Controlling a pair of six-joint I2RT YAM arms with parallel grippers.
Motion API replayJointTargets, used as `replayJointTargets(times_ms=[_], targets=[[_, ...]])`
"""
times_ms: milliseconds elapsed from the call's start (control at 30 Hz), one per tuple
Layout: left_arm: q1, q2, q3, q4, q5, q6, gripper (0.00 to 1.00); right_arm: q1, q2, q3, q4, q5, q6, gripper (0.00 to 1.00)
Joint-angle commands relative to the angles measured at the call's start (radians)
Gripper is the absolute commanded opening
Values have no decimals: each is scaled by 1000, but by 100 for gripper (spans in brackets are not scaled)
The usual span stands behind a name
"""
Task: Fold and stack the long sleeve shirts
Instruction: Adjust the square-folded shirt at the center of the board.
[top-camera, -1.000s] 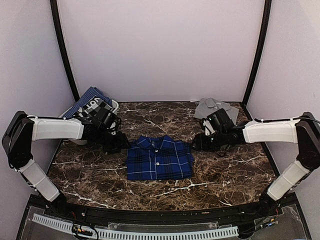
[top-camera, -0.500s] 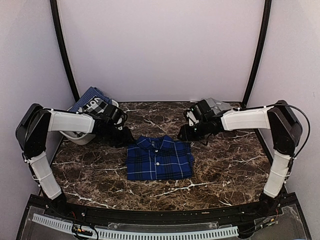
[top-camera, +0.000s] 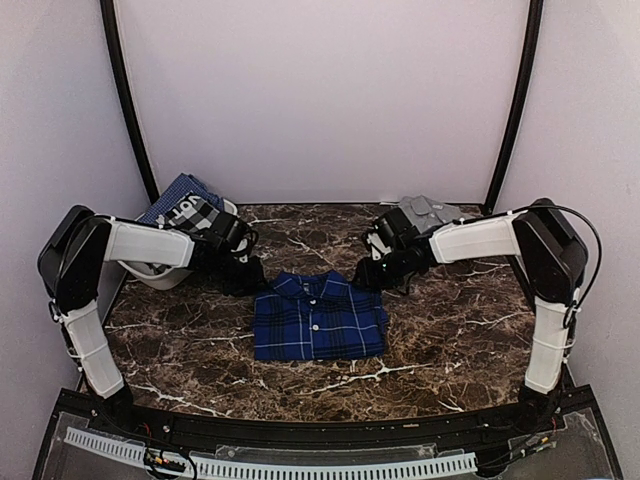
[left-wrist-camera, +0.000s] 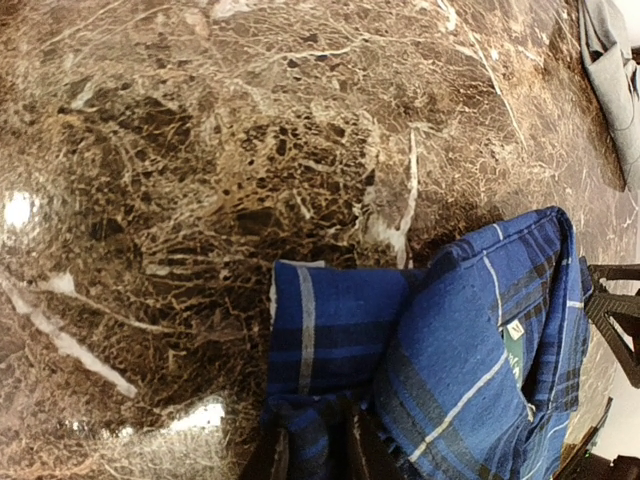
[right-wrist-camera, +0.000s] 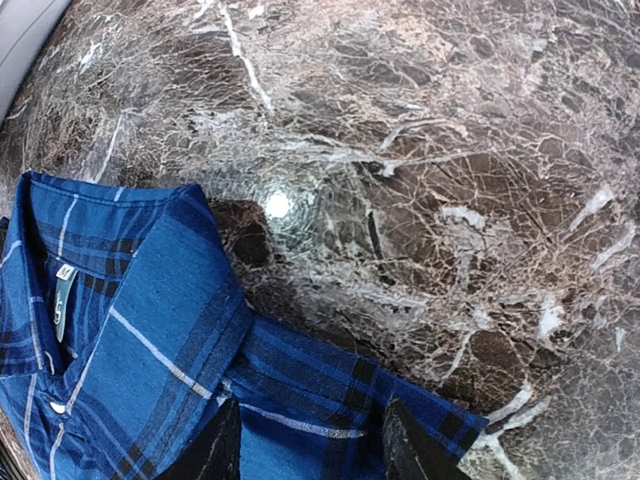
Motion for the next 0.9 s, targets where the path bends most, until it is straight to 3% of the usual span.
replayJointTargets(times_ms=[0,167,433,867], targets=[[4,12,26,18,30,8,13,6,36,24,33,-18,9,43],[4,20,40,17,45,8,0,7,35,31,37,-20,13,31],[-9,-10,46,36,70,42,0,31,-40,20,19,8,19,0],[-41,-58,73,62,101,70,0,67,-231,-102,5,74,55,0]])
